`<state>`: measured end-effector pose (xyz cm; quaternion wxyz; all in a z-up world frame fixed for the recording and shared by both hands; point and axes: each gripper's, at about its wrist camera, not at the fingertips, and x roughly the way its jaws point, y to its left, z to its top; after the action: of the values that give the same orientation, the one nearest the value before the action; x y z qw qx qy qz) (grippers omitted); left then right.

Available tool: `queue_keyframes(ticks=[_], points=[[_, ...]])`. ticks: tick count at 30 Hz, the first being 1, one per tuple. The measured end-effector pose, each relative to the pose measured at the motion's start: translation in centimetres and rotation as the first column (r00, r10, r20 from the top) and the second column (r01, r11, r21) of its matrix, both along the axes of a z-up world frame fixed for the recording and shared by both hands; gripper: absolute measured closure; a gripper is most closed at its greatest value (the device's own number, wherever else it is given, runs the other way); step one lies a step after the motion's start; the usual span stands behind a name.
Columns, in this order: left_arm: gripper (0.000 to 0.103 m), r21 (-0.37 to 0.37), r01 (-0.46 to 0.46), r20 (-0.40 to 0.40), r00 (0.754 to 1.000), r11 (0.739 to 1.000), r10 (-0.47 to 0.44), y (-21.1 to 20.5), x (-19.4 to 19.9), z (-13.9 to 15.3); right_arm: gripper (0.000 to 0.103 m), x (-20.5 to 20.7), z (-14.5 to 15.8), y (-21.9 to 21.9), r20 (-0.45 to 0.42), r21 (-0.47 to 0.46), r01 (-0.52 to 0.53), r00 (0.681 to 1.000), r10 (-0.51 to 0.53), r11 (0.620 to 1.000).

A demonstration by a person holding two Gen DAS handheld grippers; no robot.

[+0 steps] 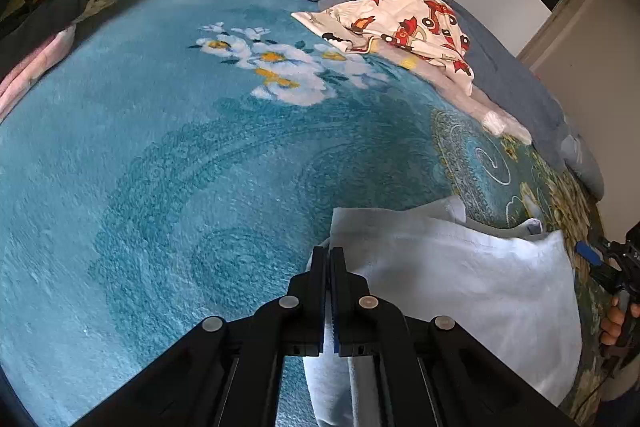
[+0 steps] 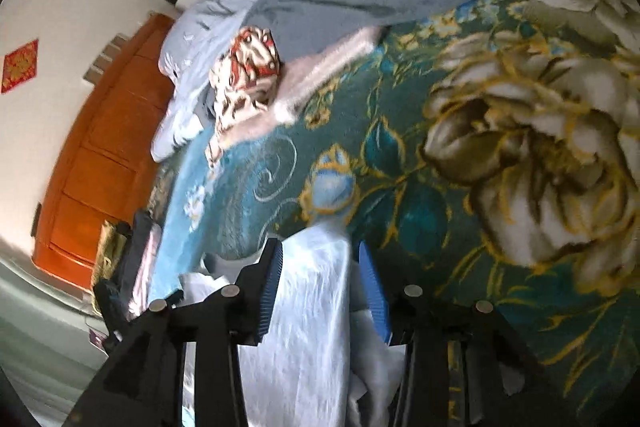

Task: Fold clothes
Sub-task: 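Pinch the folded shirt edge with both grippers and tug it straight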

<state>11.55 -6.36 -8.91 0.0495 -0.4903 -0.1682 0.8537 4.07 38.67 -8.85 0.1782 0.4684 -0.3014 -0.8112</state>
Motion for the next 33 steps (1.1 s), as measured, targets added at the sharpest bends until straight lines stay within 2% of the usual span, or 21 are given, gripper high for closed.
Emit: queue_keyframes(ticks=[2,8,13,14,17,18,23,27,33], points=[[0.101,0.013,-0.005,0.003,1.000,1.000,0.005,-0.1,0.0,-0.1,0.062,0.0,-0.1,0.3,0.000,-0.003,0.006,1.000,-0.006,1.000],[0.101,0.048,-0.020,0.011,1.000,0.999,0.020,-0.6,0.0,-0.3,0.062,-1.0,-2.2,-1.9,0.062,0.081,-0.062,0.996,0.057,0.995],[0.101,0.077,-0.032,0.016,0.999,0.996,0.031,-0.8,0.0,-0.3,0.062,-2.1,-3.0,-1.9,0.074,0.033,-0.021,0.997,0.019,0.999],[0.101,0.080,-0.033,0.015,0.999,0.996,0.032,-0.8,-0.1,-0.3,0.066,-2.2,-2.7,-2.2,0.064,0.043,-0.032,0.998,0.029,0.999],[0.101,0.080,-0.034,0.013,0.999,0.996,0.033,-0.7,-0.1,-0.3,0.095,-2.2,-2.1,-3.4,0.045,0.106,-0.076,0.996,0.072,0.991],[0.101,0.080,-0.035,0.012,0.999,0.996,0.034,-0.7,-0.1,-0.3,0.098,-2.2,-2.0,-3.7,0.041,0.129,-0.085,0.996,0.080,0.988],[0.101,0.098,-0.023,-0.019,0.999,0.995,0.025,-0.5,0.1,0.7,0.101,-1.2,-0.9,-3.8,0.006,0.131,-0.084,0.996,0.084,0.988],[0.101,0.077,0.001,-0.043,0.999,0.997,0.003,0.2,-0.1,1.5,0.101,-1.4,-0.7,-3.4,-0.005,0.135,-0.068,0.998,0.070,0.989],[0.101,0.071,-0.013,-0.029,0.999,0.997,0.015,0.6,0.2,1.4,0.101,-1.9,-0.8,-2.8,-0.011,0.154,-0.049,0.999,0.051,0.987]])
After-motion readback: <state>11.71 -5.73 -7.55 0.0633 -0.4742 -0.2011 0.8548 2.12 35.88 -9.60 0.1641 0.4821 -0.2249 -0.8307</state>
